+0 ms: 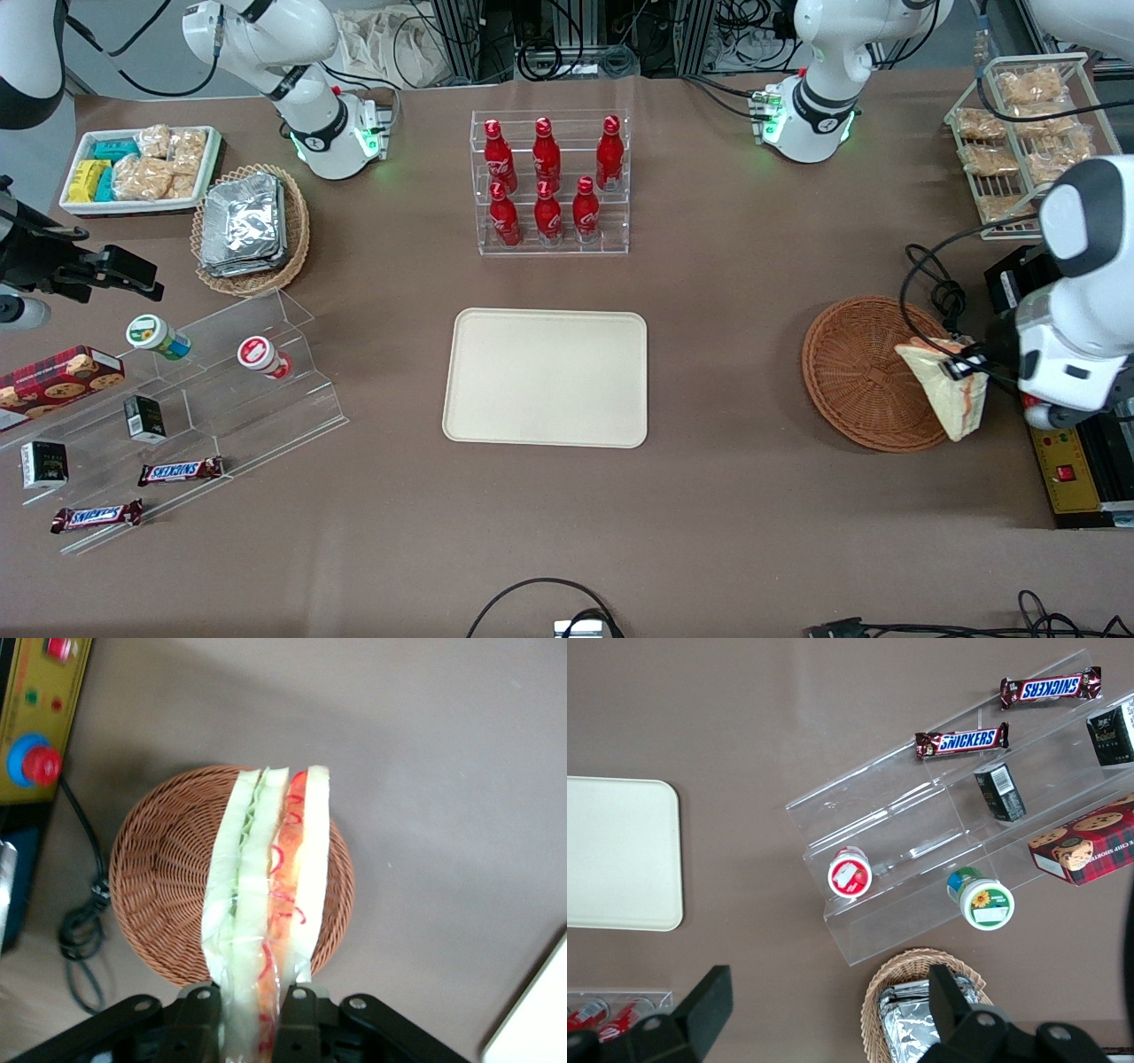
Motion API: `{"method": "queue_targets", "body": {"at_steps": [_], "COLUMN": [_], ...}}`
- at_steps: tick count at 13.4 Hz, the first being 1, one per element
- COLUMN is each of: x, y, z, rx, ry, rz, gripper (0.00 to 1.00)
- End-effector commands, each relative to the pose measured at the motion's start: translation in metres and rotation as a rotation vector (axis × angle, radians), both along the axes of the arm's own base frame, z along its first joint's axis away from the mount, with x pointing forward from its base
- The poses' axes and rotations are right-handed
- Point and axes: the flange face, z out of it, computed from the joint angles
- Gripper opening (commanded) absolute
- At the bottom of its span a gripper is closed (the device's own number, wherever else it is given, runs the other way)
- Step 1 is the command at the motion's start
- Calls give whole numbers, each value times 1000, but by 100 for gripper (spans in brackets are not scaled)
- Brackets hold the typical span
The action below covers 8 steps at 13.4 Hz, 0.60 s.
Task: Place sandwich from basket to tray
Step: 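Lift the sandwich out of the basket with the left gripper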
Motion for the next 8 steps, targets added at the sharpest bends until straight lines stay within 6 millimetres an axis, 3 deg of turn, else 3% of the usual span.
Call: {"method": "queue_targets", "body": {"at_steps": [1,2,6,8], "x": [-4,-10,-12,-19], "y": [-88,-117,-241,-299], "z": [3,1,-60,-101], "rx": [57,35,-35,-25], "ry": [57,61,76,77], "rz": [-210,-249,-366,-274], "gripper": [0,0,0,0]}}
